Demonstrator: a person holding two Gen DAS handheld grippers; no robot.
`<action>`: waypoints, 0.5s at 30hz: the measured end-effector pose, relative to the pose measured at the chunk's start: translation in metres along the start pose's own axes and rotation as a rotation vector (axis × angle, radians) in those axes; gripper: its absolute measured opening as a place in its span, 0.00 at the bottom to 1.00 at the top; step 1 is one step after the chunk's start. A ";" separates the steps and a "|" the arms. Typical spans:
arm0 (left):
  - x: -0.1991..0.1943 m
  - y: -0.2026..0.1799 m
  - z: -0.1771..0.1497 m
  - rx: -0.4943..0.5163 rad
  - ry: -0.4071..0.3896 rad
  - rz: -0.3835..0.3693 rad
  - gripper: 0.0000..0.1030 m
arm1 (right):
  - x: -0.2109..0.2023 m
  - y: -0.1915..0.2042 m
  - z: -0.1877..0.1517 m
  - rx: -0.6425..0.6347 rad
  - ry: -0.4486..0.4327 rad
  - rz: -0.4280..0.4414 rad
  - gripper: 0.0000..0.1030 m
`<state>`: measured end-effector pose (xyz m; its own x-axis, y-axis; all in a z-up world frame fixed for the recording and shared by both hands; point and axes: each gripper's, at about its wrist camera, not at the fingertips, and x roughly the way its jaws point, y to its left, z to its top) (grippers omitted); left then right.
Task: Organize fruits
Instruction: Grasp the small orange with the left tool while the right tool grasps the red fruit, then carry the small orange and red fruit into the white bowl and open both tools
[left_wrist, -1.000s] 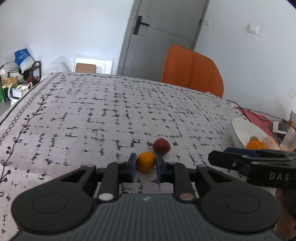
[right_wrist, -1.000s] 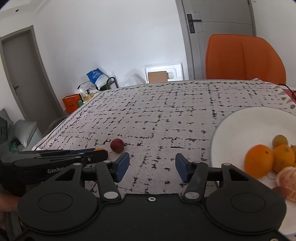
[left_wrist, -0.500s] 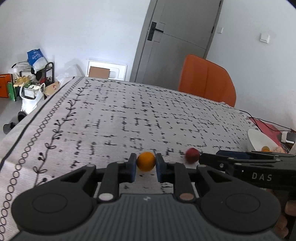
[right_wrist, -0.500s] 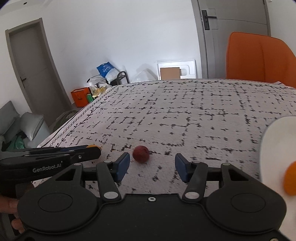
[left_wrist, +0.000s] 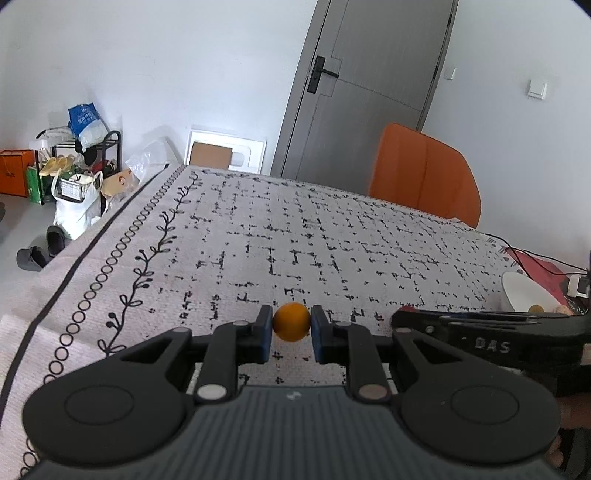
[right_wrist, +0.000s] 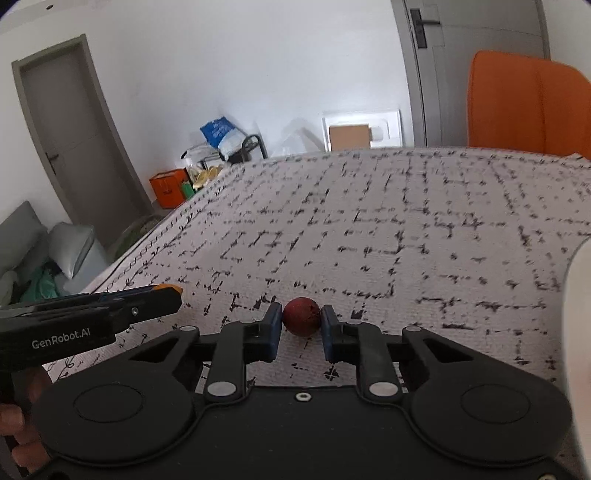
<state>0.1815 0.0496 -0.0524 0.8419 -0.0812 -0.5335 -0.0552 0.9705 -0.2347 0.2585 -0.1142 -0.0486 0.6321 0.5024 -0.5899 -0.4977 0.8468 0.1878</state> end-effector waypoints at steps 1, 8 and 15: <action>-0.001 -0.001 0.001 0.000 0.000 0.001 0.19 | -0.005 -0.001 0.000 0.000 -0.011 -0.001 0.20; -0.004 -0.022 0.004 0.027 -0.015 -0.028 0.19 | -0.036 -0.020 0.005 0.037 -0.076 -0.041 0.20; -0.002 -0.053 0.005 0.068 -0.020 -0.068 0.19 | -0.066 -0.048 0.006 0.077 -0.136 -0.094 0.20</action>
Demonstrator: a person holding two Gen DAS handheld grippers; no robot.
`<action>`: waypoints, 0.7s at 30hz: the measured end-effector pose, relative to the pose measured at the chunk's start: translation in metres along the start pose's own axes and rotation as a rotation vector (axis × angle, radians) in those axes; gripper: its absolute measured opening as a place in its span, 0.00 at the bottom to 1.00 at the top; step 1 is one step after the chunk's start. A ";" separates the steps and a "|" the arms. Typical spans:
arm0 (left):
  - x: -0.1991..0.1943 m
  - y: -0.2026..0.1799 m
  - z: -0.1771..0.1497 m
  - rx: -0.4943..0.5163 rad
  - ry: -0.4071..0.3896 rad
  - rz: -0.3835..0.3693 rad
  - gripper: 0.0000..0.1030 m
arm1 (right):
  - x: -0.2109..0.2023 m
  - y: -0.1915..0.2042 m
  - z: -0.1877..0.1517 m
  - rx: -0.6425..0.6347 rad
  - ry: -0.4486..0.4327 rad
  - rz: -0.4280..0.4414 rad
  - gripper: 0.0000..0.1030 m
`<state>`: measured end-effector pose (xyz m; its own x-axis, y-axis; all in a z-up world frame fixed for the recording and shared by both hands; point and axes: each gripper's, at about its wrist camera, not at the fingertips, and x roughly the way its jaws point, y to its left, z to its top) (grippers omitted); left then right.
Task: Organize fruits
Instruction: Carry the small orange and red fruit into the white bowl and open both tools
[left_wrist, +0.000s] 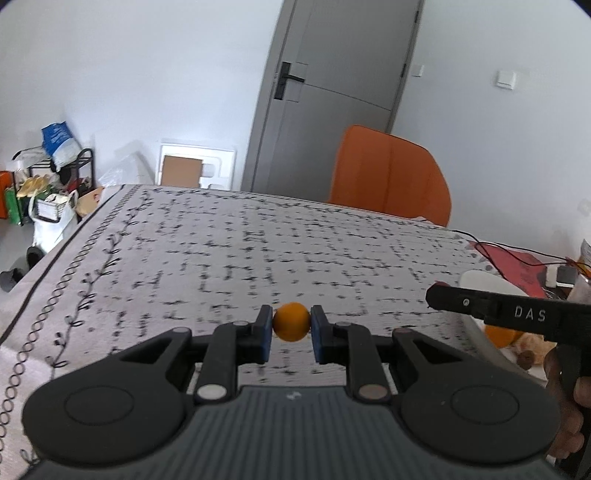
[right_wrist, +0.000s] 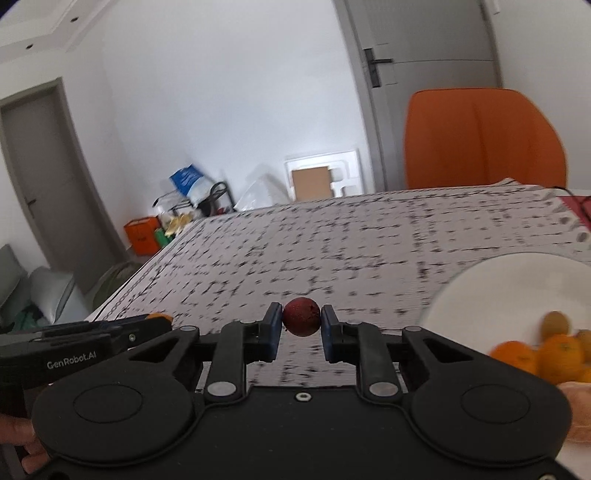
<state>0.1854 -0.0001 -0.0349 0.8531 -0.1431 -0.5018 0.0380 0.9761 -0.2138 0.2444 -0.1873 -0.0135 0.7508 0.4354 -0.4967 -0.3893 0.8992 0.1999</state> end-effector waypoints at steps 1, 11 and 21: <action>0.001 -0.005 0.001 0.006 -0.003 -0.007 0.19 | -0.003 -0.005 0.001 0.011 -0.005 -0.004 0.20; 0.011 -0.049 0.004 0.047 -0.003 -0.079 0.19 | -0.034 -0.051 -0.001 0.068 -0.061 -0.114 0.20; 0.022 -0.089 0.006 0.100 0.008 -0.121 0.19 | -0.053 -0.093 -0.005 0.138 -0.109 -0.172 0.24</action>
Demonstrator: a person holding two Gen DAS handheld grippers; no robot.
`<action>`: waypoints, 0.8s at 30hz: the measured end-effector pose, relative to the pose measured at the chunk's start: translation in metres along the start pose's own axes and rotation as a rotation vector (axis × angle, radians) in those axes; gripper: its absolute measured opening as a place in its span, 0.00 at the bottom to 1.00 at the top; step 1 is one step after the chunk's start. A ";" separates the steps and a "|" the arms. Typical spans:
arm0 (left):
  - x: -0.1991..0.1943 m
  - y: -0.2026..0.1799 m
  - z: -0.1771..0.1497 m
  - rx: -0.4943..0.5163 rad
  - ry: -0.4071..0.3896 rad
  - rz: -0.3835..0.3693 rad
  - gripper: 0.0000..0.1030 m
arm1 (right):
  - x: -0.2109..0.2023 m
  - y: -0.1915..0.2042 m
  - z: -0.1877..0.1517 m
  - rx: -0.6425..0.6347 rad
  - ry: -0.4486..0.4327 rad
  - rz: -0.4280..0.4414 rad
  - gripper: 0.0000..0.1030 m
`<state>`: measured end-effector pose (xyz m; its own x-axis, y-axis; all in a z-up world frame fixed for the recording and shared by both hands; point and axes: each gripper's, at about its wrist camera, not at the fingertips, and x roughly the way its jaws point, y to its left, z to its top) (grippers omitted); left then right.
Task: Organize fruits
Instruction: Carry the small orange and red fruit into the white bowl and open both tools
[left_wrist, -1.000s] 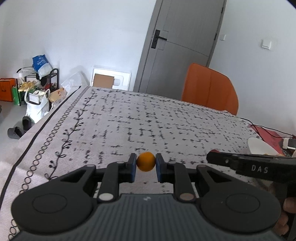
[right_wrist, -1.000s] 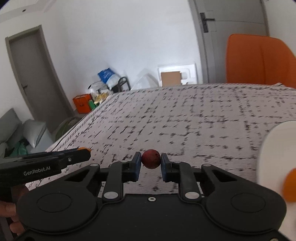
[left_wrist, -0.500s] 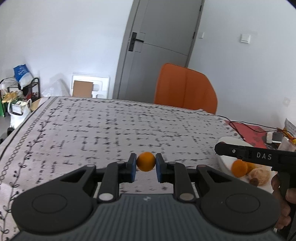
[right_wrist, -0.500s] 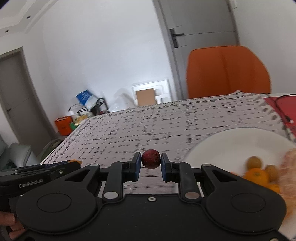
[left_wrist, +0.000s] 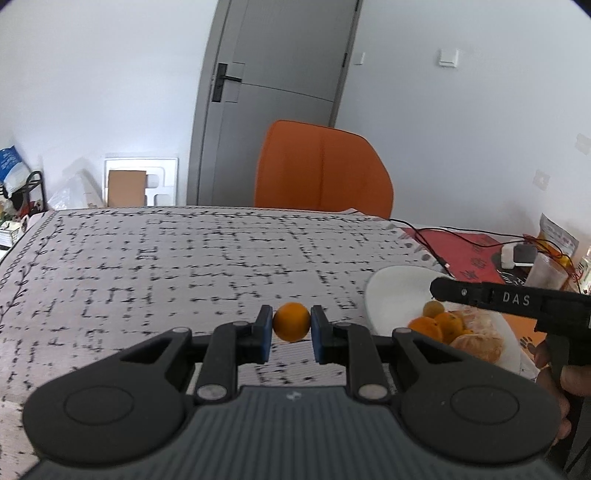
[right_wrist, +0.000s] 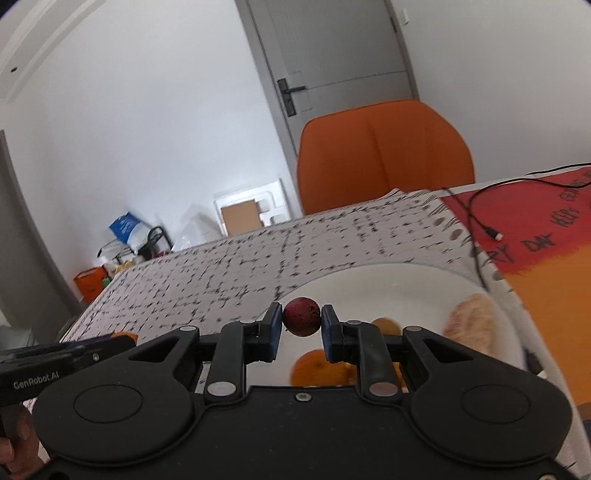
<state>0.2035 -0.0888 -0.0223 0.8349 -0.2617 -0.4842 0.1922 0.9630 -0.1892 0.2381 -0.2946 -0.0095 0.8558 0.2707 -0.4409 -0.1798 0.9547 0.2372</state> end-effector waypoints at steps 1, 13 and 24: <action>0.002 -0.004 0.000 0.006 0.002 -0.005 0.19 | -0.003 -0.004 0.000 0.008 -0.010 0.000 0.26; 0.022 -0.054 0.000 0.069 0.016 -0.073 0.20 | -0.044 -0.059 -0.011 0.082 -0.041 -0.064 0.29; 0.038 -0.081 -0.004 0.097 0.041 -0.108 0.20 | -0.065 -0.076 -0.023 0.115 -0.048 -0.087 0.30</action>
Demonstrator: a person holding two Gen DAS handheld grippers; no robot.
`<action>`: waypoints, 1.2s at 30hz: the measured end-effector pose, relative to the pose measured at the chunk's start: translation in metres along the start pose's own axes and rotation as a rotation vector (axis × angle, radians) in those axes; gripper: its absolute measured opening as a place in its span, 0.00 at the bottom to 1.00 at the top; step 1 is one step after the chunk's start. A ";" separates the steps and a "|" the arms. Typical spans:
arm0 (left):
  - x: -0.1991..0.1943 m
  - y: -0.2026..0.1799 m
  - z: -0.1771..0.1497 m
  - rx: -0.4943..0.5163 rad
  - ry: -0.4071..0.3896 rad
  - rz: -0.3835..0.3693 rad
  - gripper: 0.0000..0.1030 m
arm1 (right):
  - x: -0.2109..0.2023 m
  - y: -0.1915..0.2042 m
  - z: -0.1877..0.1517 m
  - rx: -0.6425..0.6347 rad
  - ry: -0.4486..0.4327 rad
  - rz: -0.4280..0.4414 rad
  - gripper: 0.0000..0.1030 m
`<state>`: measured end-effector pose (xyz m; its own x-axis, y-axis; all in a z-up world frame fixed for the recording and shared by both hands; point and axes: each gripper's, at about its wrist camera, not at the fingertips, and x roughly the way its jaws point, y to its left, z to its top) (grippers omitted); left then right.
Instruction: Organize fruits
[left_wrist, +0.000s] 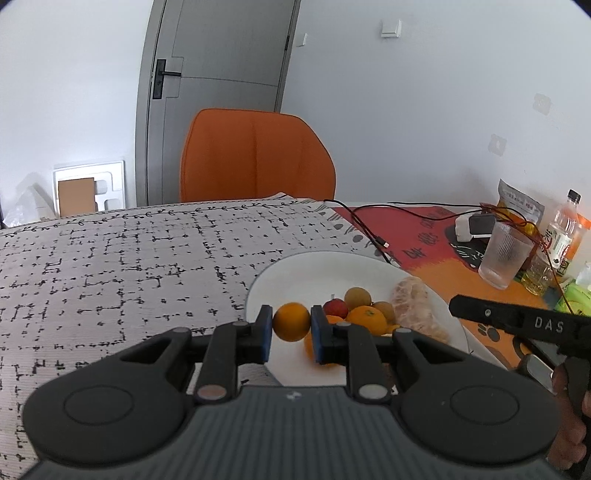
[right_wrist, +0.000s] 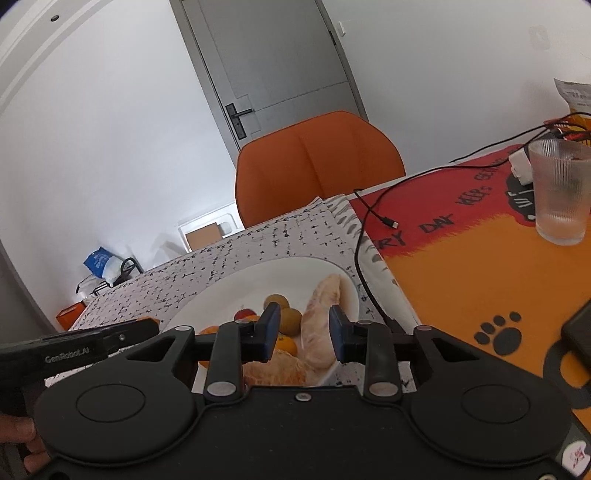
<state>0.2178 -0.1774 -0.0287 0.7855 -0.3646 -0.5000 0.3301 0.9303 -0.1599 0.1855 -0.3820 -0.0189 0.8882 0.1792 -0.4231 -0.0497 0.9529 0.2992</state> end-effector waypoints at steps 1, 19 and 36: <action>0.001 -0.001 0.000 -0.002 0.001 0.002 0.20 | -0.001 0.000 -0.001 0.002 0.002 -0.002 0.30; -0.029 0.009 -0.005 -0.010 0.009 0.060 0.61 | -0.019 0.012 -0.010 0.004 -0.009 0.011 0.50; -0.103 0.040 -0.020 -0.094 -0.030 0.175 0.85 | -0.049 0.062 -0.019 -0.072 -0.016 0.061 0.89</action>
<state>0.1398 -0.1019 -0.0004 0.8420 -0.1971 -0.5021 0.1383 0.9786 -0.1522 0.1301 -0.3276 0.0045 0.8897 0.2341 -0.3920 -0.1360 0.9554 0.2620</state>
